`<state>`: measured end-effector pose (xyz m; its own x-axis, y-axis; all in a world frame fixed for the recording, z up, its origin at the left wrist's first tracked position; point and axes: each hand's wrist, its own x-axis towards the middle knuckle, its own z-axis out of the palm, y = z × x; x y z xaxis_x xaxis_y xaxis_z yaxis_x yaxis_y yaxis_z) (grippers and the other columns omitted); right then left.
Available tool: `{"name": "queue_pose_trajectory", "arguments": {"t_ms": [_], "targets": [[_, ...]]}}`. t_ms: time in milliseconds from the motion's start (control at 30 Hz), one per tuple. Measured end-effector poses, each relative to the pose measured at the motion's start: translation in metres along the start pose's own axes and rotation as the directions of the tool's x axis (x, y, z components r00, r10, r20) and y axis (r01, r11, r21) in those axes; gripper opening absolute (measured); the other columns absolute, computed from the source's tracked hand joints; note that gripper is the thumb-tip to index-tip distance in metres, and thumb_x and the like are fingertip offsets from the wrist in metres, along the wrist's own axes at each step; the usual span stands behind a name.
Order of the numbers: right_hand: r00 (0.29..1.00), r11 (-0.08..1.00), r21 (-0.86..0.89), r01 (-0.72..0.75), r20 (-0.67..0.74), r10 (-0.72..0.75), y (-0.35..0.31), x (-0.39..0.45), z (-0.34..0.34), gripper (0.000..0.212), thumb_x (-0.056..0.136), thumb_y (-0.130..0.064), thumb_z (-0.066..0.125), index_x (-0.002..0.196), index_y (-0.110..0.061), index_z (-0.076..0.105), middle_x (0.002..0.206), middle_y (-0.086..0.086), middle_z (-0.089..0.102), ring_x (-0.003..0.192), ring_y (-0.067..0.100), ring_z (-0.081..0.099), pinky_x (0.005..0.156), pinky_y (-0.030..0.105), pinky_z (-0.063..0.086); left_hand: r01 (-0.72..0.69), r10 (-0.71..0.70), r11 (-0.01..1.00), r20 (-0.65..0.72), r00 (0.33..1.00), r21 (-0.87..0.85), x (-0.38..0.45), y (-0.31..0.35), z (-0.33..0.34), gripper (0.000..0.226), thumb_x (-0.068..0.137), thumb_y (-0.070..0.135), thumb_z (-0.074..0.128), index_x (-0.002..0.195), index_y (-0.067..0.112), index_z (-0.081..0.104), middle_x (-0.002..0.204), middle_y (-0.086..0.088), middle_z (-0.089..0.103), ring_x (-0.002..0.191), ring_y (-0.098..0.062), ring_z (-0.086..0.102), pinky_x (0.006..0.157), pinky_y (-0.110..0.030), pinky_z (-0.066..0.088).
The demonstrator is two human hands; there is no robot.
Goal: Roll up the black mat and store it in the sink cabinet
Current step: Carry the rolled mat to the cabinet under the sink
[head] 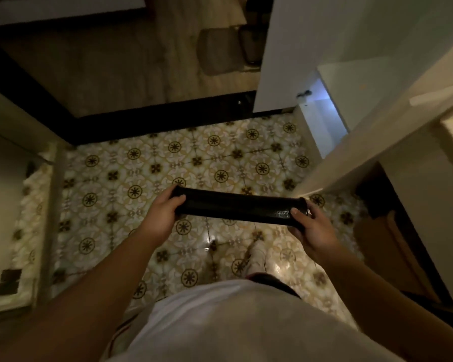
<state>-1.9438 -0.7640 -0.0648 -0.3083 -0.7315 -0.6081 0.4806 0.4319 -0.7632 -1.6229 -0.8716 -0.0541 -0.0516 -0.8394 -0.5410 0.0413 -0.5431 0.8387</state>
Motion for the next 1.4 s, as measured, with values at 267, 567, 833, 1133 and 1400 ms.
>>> {"name": "queue_pose_trajectory", "arguments": {"t_ms": [267, 567, 833, 1133, 1400], "targets": [[0.991, 0.995, -0.097, -0.015, 0.133, 0.028, -0.099, 0.115, 0.012, 0.035, 0.086, -0.013, 0.066, 0.12, -0.018, 0.059, 0.115, 0.007, 0.061, 0.101, 0.022, 0.065, 0.065, 0.023, 0.054, -0.021, 0.021, 1.0, -0.084, 0.996, 0.003, 0.058, 0.045, 0.048, 0.047, 0.095, 0.014, 0.054, 0.14, 0.016, 0.043, 0.125, -0.003, 0.054, 0.11, -0.021, 0.056, 0.084, -0.037, 0.05], [0.988, 0.986, -0.165, 0.005, 0.151, 0.021, -0.159, 0.211, 0.042, 0.031, 0.083, -0.019, 0.07, 0.113, -0.021, 0.065, 0.119, 0.012, 0.062, 0.103, 0.027, 0.066, 0.07, 0.031, 0.055, -0.041, 0.044, 0.998, -0.081, 0.996, 0.041, 0.158, 0.106, 0.077, 0.05, 0.095, 0.014, 0.055, 0.143, 0.014, 0.042, 0.133, -0.008, 0.052, 0.112, -0.021, 0.057, 0.086, -0.038, 0.052], [1.0, 1.0, -0.009, -0.023, -0.008, 0.022, -0.195, 0.291, 0.101, 0.042, 0.082, -0.016, 0.07, 0.123, -0.016, 0.06, 0.124, 0.012, 0.061, 0.108, 0.029, 0.063, 0.073, 0.033, 0.056, -0.003, -0.001, 0.994, 0.033, 0.999, 0.113, 0.284, 0.192, 0.083, 0.053, 0.096, 0.015, 0.054, 0.146, 0.014, 0.038, 0.14, -0.009, 0.047, 0.118, -0.024, 0.053, 0.088, -0.035, 0.051], [0.991, 0.988, 0.151, 0.006, -0.133, 0.014, -0.241, 0.348, 0.14, 0.034, 0.085, -0.013, 0.067, 0.12, -0.015, 0.062, 0.117, 0.014, 0.065, 0.103, 0.03, 0.065, 0.068, 0.031, 0.055, -0.03, -0.014, 0.962, 0.157, 0.988, 0.27, 0.402, 0.288, 0.125, 0.049, 0.096, 0.016, 0.054, 0.143, 0.018, 0.041, 0.132, -0.006, 0.048, 0.111, -0.023, 0.056, 0.08, -0.035, 0.051], [0.956, 0.951, 0.294, 0.099, -0.293, -0.009, -0.284, 0.402, 0.097, 0.042, 0.086, -0.014, 0.066, 0.126, -0.01, 0.057, 0.12, 0.014, 0.063, 0.103, 0.029, 0.064, 0.075, 0.036, 0.054, -0.005, -0.115, 0.942, 0.334, 0.935, 0.337, 0.504, 0.324, 0.242, 0.049, 0.093, 0.015, 0.059, 0.14, 0.018, 0.046, 0.121, -0.001, 0.059, 0.105, -0.023, 0.062, 0.08, -0.038, 0.053]]}}
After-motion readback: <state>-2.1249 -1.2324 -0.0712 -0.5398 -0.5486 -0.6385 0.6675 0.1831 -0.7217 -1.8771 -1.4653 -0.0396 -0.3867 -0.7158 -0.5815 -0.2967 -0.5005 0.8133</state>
